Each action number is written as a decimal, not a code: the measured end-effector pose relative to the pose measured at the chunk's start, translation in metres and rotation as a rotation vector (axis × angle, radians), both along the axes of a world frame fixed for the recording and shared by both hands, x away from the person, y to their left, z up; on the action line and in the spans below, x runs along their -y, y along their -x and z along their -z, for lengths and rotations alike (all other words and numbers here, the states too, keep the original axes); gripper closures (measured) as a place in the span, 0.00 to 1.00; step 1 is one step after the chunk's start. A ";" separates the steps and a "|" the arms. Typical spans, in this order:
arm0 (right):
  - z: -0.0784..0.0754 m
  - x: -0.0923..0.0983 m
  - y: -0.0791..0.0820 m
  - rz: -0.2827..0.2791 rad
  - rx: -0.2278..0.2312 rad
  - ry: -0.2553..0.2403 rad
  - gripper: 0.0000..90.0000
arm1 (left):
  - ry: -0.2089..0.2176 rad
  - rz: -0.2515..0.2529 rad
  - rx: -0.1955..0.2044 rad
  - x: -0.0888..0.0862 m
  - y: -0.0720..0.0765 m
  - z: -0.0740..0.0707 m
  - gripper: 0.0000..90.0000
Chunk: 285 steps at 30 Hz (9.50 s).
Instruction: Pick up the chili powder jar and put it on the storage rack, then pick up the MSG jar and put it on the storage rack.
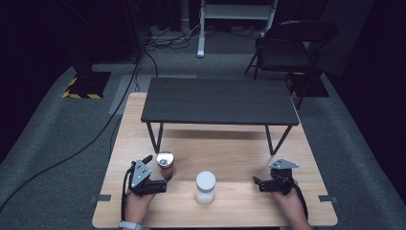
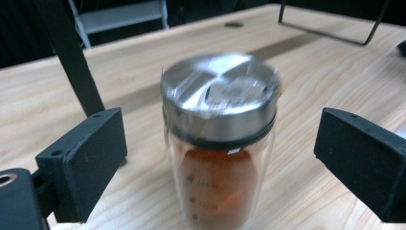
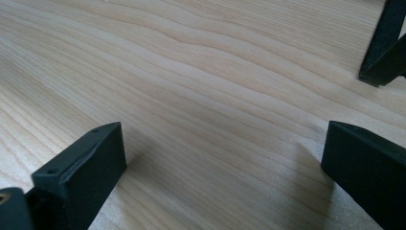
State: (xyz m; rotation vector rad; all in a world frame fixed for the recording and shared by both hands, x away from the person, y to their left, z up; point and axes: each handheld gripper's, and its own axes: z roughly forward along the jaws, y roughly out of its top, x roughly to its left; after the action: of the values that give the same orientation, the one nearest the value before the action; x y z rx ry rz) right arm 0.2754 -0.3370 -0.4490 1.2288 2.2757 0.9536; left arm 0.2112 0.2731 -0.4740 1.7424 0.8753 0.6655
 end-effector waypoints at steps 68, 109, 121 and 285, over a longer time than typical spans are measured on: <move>0.000 0.007 -0.003 -0.034 0.007 -0.003 0.05 | 0.068 0.186 -0.016 0.044 -0.069 -0.139 0.34; 0.000 0.007 -0.004 -0.038 0.007 -0.003 0.04 | 0.077 0.075 -0.015 0.110 -0.146 -0.181 0.13; 0.000 0.002 -0.004 -0.021 0.006 0.001 0.03 | 0.119 0.060 -0.047 0.074 -0.102 -0.178 0.03; 0.000 -0.005 -0.003 -0.033 -0.003 0.004 0.00 | -0.273 0.086 -0.398 0.073 -0.052 -0.024 0.01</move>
State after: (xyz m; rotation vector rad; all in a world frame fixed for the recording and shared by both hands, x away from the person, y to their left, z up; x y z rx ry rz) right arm 0.2785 -0.3322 -0.4485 1.1952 2.3065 0.9584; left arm 0.2627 0.2003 -0.4499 2.1927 1.0049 0.3987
